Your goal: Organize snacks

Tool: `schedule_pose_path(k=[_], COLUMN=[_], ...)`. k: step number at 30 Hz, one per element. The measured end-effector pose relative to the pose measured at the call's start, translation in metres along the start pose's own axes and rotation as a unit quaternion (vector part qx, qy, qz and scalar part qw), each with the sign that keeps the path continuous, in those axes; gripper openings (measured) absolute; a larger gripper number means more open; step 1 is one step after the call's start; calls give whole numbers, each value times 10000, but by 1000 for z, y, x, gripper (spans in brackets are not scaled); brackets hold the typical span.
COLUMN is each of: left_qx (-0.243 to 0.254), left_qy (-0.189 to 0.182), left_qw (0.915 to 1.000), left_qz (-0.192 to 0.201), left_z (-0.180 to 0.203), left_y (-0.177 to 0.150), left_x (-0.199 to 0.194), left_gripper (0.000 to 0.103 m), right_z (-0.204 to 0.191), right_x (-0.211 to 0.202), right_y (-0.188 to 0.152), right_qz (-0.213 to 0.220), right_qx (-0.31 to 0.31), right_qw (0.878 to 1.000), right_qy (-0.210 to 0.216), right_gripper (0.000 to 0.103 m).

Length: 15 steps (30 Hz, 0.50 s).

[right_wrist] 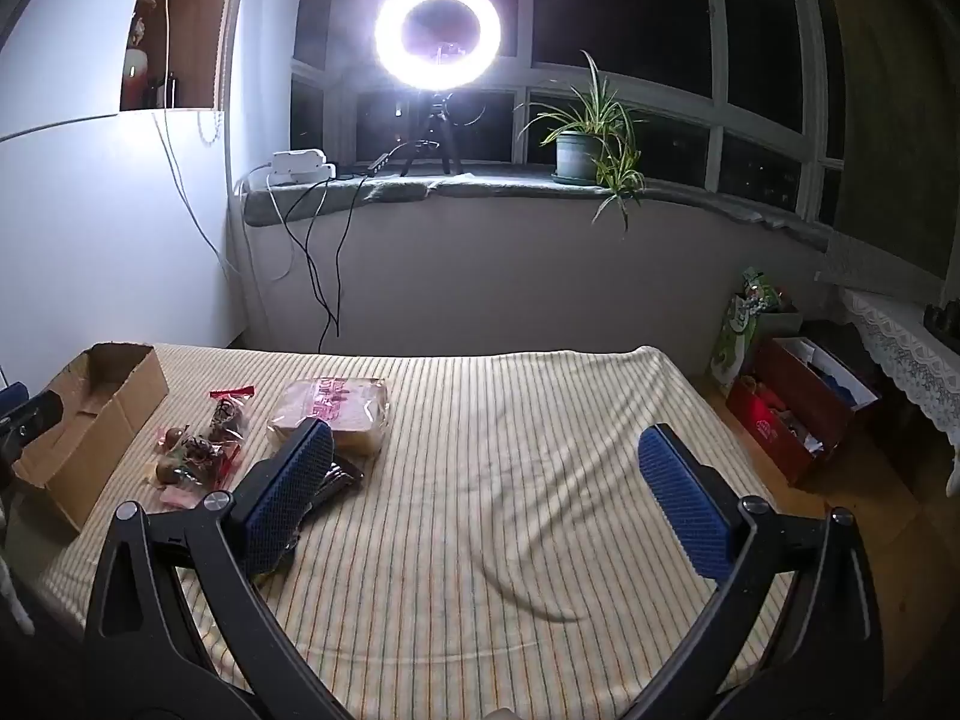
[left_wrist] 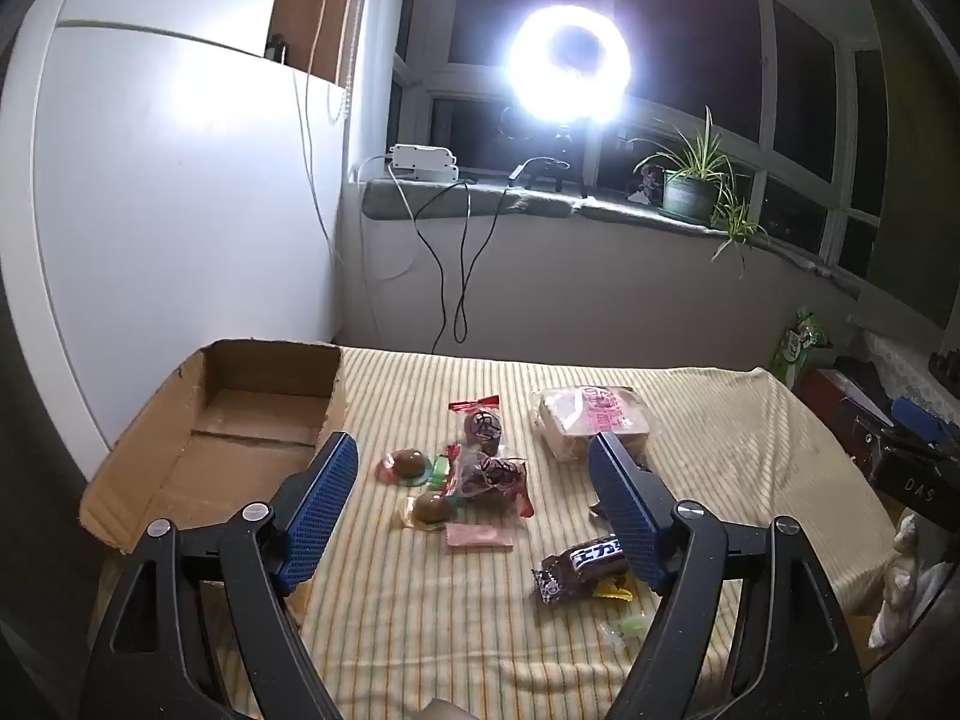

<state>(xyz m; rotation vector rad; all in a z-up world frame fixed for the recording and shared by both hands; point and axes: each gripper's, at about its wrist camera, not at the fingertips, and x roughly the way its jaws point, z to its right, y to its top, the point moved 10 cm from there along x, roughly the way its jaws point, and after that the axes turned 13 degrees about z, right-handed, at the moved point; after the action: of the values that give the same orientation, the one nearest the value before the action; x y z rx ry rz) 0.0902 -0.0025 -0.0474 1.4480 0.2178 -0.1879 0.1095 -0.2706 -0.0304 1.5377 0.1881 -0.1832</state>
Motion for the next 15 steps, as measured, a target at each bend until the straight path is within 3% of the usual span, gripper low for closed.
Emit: schedule_pose_path(k=[2, 15], left_qx=[-106, -24], left_qy=[16, 40], left_qw=[9997, 10000], left_qz=[203, 55], left_z=[-7, -3], left_y=[3, 3], left_x=[-5, -3], left_gripper=[79, 79], right_z=[3, -3], right_x=[-1, 8], right_y=[-2, -7], right_qz=[-33, -123], right_qx=[45, -5], right_qw=[10000, 9999], right_qy=[-10, 6], right_gripper=[103, 103])
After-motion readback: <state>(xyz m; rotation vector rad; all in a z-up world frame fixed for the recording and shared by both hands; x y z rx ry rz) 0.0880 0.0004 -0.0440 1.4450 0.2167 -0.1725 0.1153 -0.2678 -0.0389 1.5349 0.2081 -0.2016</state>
